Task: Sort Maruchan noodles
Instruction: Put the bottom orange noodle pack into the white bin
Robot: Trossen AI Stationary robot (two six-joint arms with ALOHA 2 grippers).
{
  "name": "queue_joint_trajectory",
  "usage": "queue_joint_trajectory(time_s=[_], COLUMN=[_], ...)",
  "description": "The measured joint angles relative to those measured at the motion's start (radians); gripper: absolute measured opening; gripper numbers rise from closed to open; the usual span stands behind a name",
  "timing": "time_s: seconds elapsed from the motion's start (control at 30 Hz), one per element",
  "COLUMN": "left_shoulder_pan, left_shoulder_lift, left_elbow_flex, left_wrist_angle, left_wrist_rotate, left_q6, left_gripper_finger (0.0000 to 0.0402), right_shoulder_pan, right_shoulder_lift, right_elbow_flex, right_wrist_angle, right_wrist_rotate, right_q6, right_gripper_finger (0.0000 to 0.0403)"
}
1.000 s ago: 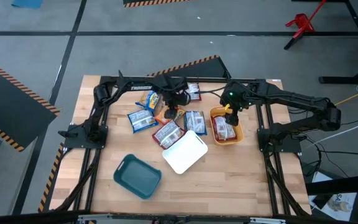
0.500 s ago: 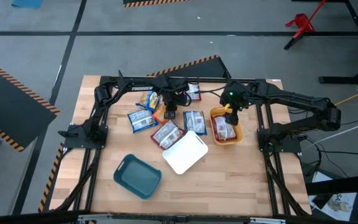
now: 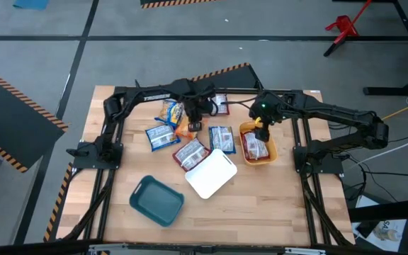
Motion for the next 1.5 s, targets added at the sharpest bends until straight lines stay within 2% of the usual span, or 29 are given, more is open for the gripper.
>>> queue_joint_trajectory(time_s=[0.33,0.6,0.77,0.9,1.1,1.27,1.5], left_shoulder_pan=[-0.053,-0.179,-0.278,-0.349,-0.437,-0.474,-0.491], left_shoulder_lift=[-0.201,-0.310,-0.310,-0.300,-0.246,-0.186,-0.093], left_elbow_flex=[0.007,0.008,0.008,0.007,0.009,0.008,0.008], left_wrist_angle=[-0.014,0.034,0.061,0.080,0.199,0.239,0.302], left_wrist_rotate=[0.011,0.012,0.028,0.048,0.055,0.060,0.035], left_q6=[-0.153,-0.233,-0.252,-0.209,-0.141,-0.159,-0.220], left_gripper_finger=[0.0000,0.0000,0.0000,0.0000,0.0000,0.0000,0.0000], right_shoulder_pan=[0.000,0.000,0.000,0.000,0.000,0.000,0.000], right_shoulder_lift=[0.000,0.000,0.000,0.000,0.000,0.000,0.000], right_elbow_flex=[0.000,0.000,0.000,0.000,0.001,0.001,0.001], right_wrist_angle=[0.043,0.060,0.060,0.059,0.063,0.052,0.031], right_wrist_rotate=[0.000,0.000,-0.001,-0.001,0.000,-0.003,-0.011], right_q6=[-0.003,-0.002,0.000,-0.001,0.037,0.080,0.049], right_gripper_finger=[0.0328,0.0328,0.0328,0.0328,0.0328,0.0328,0.0328])
